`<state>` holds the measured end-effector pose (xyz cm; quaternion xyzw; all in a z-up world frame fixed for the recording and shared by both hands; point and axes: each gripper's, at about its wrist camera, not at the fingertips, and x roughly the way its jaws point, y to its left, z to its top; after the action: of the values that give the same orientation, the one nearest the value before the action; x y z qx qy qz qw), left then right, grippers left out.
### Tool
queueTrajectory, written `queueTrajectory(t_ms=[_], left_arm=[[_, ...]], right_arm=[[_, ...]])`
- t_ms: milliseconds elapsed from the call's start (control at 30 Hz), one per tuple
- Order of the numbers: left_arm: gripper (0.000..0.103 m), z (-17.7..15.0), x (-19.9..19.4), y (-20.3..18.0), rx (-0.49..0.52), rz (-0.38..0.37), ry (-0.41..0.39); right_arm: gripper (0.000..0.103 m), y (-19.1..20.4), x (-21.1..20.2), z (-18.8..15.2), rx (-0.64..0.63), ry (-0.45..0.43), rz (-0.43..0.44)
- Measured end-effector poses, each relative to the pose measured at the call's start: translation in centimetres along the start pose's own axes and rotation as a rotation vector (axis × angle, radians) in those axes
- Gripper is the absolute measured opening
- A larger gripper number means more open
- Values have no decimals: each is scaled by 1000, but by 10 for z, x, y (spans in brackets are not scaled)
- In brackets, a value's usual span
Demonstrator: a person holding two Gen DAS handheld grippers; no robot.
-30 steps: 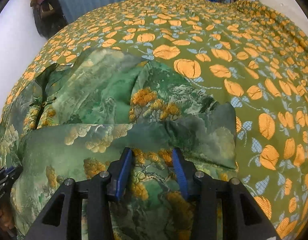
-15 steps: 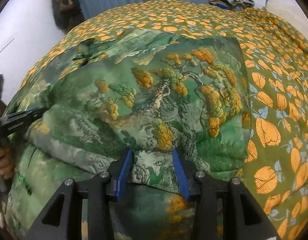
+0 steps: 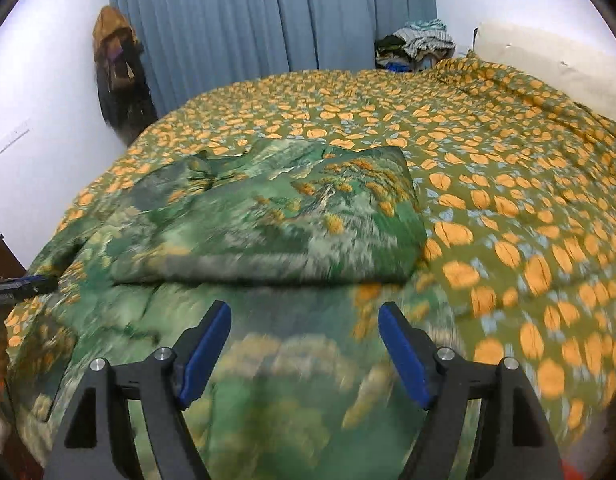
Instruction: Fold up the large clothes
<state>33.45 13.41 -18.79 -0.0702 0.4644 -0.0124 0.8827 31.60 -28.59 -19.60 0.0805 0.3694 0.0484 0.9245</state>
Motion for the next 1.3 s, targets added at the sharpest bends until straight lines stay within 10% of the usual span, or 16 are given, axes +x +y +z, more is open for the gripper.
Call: queueTrajectory(t_ms=[367, 633, 733, 867, 1100, 1300], left_arm=[[95, -27, 22, 242, -865, -28, -126], [90, -25, 54, 288, -1119, -35, -227], [43, -20, 51, 282, -1069, 61, -211], [15, -4, 40, 261, -897, 184, -183], [10, 54, -14, 189, -567, 319, -297], [10, 118, -44, 61, -139, 263, -412]], right_arm=[[78, 45, -1, -20, -72, 55, 27], [78, 63, 3, -30, -136, 69, 53], [78, 59, 8, -30, -115, 74, 59], [78, 55, 13, -29, -92, 74, 67], [78, 45, 7, -30, -62, 54, 82], [78, 32, -4, -25, -21, 6, 83]])
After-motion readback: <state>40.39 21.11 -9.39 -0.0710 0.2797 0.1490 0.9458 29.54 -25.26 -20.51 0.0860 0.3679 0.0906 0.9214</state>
